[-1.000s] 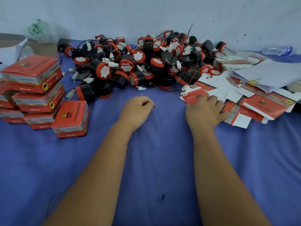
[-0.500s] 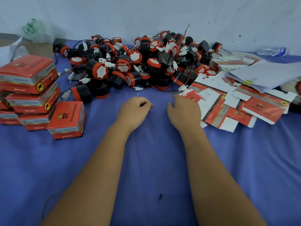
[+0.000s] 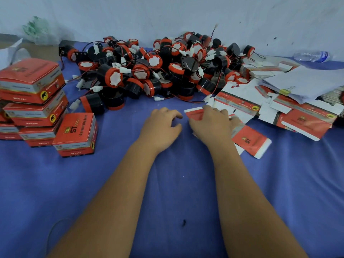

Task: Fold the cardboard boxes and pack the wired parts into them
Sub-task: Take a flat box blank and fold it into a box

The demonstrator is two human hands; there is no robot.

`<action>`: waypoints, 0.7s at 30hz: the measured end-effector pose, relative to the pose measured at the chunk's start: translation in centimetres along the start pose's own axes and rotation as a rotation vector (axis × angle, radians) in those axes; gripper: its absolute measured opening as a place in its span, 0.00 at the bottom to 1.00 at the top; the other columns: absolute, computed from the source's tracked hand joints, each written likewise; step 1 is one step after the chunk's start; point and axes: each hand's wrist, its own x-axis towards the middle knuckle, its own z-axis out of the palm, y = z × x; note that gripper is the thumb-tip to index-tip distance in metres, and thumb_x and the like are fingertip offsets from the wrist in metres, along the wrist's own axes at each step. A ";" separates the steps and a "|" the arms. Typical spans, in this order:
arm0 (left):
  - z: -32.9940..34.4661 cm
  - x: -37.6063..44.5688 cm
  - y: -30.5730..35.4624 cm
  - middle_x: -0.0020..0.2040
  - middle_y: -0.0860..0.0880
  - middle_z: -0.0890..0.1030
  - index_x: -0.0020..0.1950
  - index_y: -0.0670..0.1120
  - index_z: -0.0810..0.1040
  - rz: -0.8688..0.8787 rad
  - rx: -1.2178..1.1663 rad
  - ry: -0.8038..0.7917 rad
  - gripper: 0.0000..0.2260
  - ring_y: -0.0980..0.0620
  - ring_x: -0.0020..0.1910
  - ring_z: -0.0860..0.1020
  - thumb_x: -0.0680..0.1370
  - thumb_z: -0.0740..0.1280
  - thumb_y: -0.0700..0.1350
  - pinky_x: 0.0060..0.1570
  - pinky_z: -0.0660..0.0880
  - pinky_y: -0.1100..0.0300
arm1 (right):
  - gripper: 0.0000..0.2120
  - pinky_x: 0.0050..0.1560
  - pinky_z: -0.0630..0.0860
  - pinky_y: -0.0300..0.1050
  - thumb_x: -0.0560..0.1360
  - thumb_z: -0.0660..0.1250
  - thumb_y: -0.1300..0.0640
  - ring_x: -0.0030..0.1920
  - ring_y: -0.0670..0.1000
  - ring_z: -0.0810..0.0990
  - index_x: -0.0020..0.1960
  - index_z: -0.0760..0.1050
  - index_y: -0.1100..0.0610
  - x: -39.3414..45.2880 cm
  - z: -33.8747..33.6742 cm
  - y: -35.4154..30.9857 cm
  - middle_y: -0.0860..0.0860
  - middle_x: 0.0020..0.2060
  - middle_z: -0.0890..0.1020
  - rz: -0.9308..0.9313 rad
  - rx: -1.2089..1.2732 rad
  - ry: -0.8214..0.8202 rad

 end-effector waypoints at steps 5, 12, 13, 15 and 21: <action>0.1 -0.2 0.3 0.75 0.54 0.68 0.79 0.58 0.57 0.064 0.119 -0.050 0.23 0.48 0.74 0.62 0.84 0.55 0.49 0.68 0.57 0.50 | 0.18 0.39 0.72 0.29 0.80 0.61 0.57 0.44 0.45 0.79 0.69 0.72 0.52 -0.7 -0.7 -1.4 0.45 0.41 0.80 -0.072 0.833 -0.113; -0.5 0.2 -0.4 0.78 0.59 0.62 0.72 0.65 0.70 -0.054 0.331 -0.147 0.20 0.50 0.79 0.52 0.84 0.45 0.60 0.74 0.43 0.36 | 0.16 0.63 0.63 0.54 0.78 0.57 0.53 0.61 0.60 0.74 0.60 0.76 0.56 0.1 -1.7 1.0 0.57 0.58 0.79 0.115 0.076 0.115; -0.5 0.2 -0.5 0.77 0.58 0.63 0.71 0.66 0.70 -0.062 0.334 -0.136 0.20 0.49 0.78 0.53 0.84 0.46 0.60 0.73 0.43 0.36 | 0.17 0.64 0.62 0.54 0.78 0.58 0.53 0.63 0.61 0.72 0.61 0.76 0.57 0.2 -1.8 1.5 0.58 0.60 0.77 0.164 0.021 0.112; -0.4 0.1 -0.7 0.77 0.57 0.64 0.70 0.66 0.70 -0.067 0.331 -0.127 0.18 0.49 0.78 0.54 0.84 0.48 0.59 0.73 0.45 0.36 | 0.18 0.66 0.60 0.56 0.77 0.58 0.52 0.67 0.62 0.67 0.62 0.75 0.59 0.3 -1.9 2.1 0.59 0.64 0.74 0.224 -0.051 0.087; 0.4 0.1 0.0 0.78 0.54 0.62 0.75 0.57 0.65 0.042 0.256 -0.078 0.20 0.50 0.78 0.53 0.83 0.57 0.55 0.75 0.49 0.41 | 0.21 0.68 0.56 0.60 0.77 0.57 0.48 0.69 0.60 0.64 0.64 0.75 0.56 0.4 -1.0 1.3 0.57 0.65 0.73 0.067 -0.160 -0.014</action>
